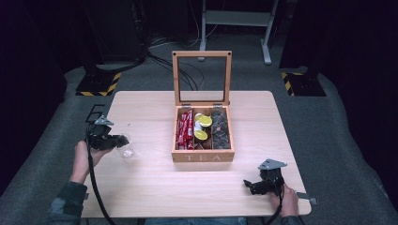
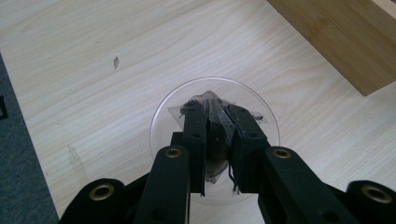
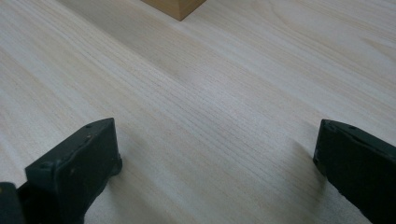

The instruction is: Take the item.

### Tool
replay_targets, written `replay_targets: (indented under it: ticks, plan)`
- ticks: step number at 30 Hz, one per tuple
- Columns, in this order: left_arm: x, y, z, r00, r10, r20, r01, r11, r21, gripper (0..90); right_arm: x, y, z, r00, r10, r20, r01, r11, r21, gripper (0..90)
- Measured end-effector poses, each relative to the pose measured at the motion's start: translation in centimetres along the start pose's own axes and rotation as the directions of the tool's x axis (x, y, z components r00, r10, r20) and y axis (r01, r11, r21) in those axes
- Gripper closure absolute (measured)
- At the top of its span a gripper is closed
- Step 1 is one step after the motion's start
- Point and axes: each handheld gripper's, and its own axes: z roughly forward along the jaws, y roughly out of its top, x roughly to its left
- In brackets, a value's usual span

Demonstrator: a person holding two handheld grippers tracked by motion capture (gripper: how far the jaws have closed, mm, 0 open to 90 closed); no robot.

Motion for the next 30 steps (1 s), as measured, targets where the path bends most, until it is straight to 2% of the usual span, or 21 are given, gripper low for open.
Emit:
replay_targets:
  ticks: [6, 7, 11, 12, 13, 14, 16, 22, 27, 30]
  plan:
    - [-0.1, -0.1, 0.2, 1.0, -0.001, 0.009, 0.001, 1.0, 0.006, 75.9, 0.0, 0.0, 0.0, 1.0, 0.0, 0.0, 0.0, 1.0, 0.0, 0.0]
    - [-0.2, -0.1, 0.2, 0.9998, -0.016, 0.011, 0.016, 0.9999, 0.006, 74.8, 0.0, 0.0, 0.0, 1.0, 0.0, -0.001, 0.0, 1.0, 0.002, 0.0]
    - [-0.2, 0.0, 0.2, 0.9997, -0.019, 0.016, 0.019, 0.9998, 0.011, 67.7, 0.0, 0.0, 0.0, 1.0, 0.0, 0.0, 0.0, 1.0, 0.0, 0.0]
    - [-0.2, 0.0, 0.1, 0.9998, -0.015, 0.012, 0.015, 0.9999, -0.001, 65.9, 0.0, 0.0, 0.0, 1.0, 0.0, 0.0, 0.0, 1.0, 0.0, 0.0]
    - [-0.2, 0.0, 0.0, 0.9997, -0.019, 0.015, 0.019, 0.9998, -0.003, 62.7, 0.0, 0.0, 0.0, 1.0, -0.001, -0.001, 0.001, 1.0, 0.003, 0.0]
    - [-0.4, 0.0, -0.1, 0.9988, -0.046, 0.015, 0.046, 0.9988, -0.014, 58.7, 0.0, 0.0, 0.0, 1.0, 0.0, 0.0, 0.0, 1.0, 0.0, 0.0]
    - [-0.4, 0.0, -0.4, 0.9997, -0.021, 0.014, 0.021, 0.9996, -0.018, 53.4, 0.0, 0.0, 0.0, 1.0, 0.0, 0.0, 0.0, 1.0, 0.001, 0.0]
    - [-1.2, 0.1, -1.4, 0.9998, -0.014, 0.016, 0.015, 0.9986, -0.051, 29.3, 0.0, 0.0, 0.0, 1.0, 0.0, 0.001, 0.0, 1.0, -0.003, 0.0]
    - [-2.5, -0.1, -2.2, 0.9997, -0.017, 0.016, 0.018, 0.9944, -0.104, 17.7, 0.0, 0.0, 0.0, 1.0, 0.0, 0.0, 0.0, 1.0, 0.0, 0.0]
    - [-3.3, -0.2, -2.7, 0.9998, 0.005, 0.021, -0.003, 0.9931, -0.117, 14.9, 0.0, 0.0, 0.0, 1.0, 0.0, 0.001, 0.0, 1.0, -0.003, 0.0]
